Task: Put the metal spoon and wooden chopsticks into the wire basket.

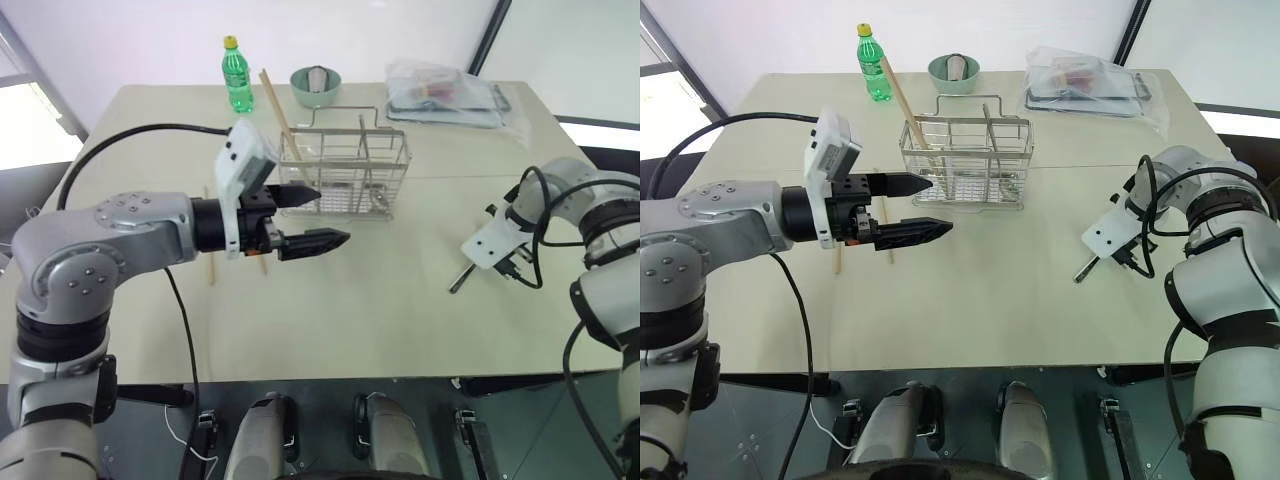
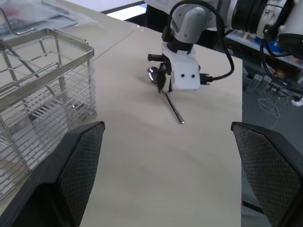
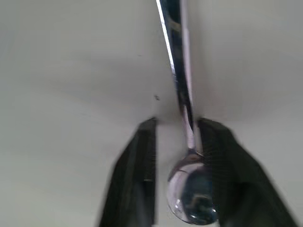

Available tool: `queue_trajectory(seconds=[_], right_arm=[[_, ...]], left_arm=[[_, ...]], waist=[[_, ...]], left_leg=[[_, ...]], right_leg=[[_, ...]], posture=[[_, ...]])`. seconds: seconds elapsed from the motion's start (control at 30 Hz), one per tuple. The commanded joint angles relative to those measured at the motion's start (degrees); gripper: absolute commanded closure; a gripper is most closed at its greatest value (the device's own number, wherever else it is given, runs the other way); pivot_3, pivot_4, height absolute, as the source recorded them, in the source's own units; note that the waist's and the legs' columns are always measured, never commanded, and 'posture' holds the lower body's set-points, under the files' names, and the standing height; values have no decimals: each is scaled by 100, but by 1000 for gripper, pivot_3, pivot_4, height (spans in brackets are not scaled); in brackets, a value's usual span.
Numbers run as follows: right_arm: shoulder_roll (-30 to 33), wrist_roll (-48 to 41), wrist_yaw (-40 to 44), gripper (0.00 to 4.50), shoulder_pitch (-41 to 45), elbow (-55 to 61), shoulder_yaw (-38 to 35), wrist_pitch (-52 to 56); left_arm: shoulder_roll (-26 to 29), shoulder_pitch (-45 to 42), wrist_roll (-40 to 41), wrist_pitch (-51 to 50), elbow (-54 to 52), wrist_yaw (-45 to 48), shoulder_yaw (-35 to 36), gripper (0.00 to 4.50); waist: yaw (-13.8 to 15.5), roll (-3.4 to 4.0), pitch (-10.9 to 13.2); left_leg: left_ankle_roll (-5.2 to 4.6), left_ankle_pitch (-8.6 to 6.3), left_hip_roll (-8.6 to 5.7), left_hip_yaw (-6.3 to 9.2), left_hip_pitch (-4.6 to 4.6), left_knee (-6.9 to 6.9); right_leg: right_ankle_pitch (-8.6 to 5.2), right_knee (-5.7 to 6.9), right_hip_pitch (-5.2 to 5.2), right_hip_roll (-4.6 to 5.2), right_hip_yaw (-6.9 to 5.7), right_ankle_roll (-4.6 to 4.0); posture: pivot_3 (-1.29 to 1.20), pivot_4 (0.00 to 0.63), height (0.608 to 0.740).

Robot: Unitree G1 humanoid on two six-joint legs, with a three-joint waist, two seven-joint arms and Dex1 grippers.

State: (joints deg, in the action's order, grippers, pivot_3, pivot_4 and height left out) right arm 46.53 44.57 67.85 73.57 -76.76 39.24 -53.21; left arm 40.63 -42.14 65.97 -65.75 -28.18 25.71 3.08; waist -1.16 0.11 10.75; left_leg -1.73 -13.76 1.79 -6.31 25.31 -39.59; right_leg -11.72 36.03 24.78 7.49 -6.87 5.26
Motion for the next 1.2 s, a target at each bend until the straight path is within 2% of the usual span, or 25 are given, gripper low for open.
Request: queue_trajectory(seconds=[0.03,0.33,0.47,0.53,0.6,0.73,0.87,0.97,1.03,1.1,1.2], right_arm=[[45,-189,99,4452,-92,27,-151,-99],[244,-853,95,4452,-380,181,-755,-429],[87,-2675,1193,4452,-630,453,-2060,11],[-102,-3941,1912,4452,-1076,1210,-2790,1031],[-160,-4899,2105,4452,-1727,2598,-3258,2324],[-212,-6369,1273,4452,-2836,5643,-3929,5422],[-670,-7465,-136,4452,-2861,7123,-4450,7622],[-1152,-7705,-1024,4452,-2463,7334,-4650,8177],[-1512,-7660,-1672,4452,-2019,6974,-4800,8258],[-1788,-7413,-2176,4452,-1569,6355,-4847,8045],[-1862,-6860,-2309,4452,-1257,5509,-4614,7441]], left_arm=[[48,-163,18,75,-58,-26,196,0],[60,-190,-167,174,33,73,196,0],[0,-220,-244,321,266,79,379,0],[-46,-225,-368,456,395,35,429,0],[-68,-249,-527,554,525,3,439,0],[-64,-408,-723,658,776,120,457,0],[-96,-592,-1016,826,1041,250,389,0],[-180,-700,-1157,904,1183,321,362,0],[-235,-748,-1189,902,1219,368,348,0],[-278,-781,-1225,883,1205,407,325,0],[-313,-809,-1234,831,1150,417,334,0]], waist=[[-1,0,0],[2,-2,-1],[-11,1,0],[-5,0,1],[31,1,0],[146,3,1],[167,2,1],[170,2,1],[170,2,1],[163,2,1],[193,1,1]], left_leg=[[0,0,1,0,-1,0],[0,0,1,0,-2,1],[1,1,2,-1,-3,4],[3,3,4,-1,-4,6],[4,4,5,4,-5,6],[1,2,-1,14,0,0],[-4,-4,-3,14,7,-2],[-6,-7,-1,13,7,1],[-11,-9,-2,7,8,4],[-10,-7,-2,1,15,4],[-11,-6,-3,-4,20,6]], right_leg=[[0,1,-1,-1,0,-1],[-1,1,-2,-1,0,-2],[-1,0,-1,-5,2,-2],[-1,1,-1,-6,3,-3],[0,1,-5,-7,1,-3],[0,4,-8,6,-12,-3],[0,8,4,12,-12,-4],[-1,8,9,10,-12,-5],[0,9,13,11,-10,-5],[1,11,21,10,-7,-4],[1,13,25,8,-6,-4]], posture=[[0,150,707],[0,150,707],[0,150,707],[0,150,707],[0,150,707],[0,150,707],[0,150,707],[0,150,707],[0,150,707],[0,150,707],[0,150,707]])
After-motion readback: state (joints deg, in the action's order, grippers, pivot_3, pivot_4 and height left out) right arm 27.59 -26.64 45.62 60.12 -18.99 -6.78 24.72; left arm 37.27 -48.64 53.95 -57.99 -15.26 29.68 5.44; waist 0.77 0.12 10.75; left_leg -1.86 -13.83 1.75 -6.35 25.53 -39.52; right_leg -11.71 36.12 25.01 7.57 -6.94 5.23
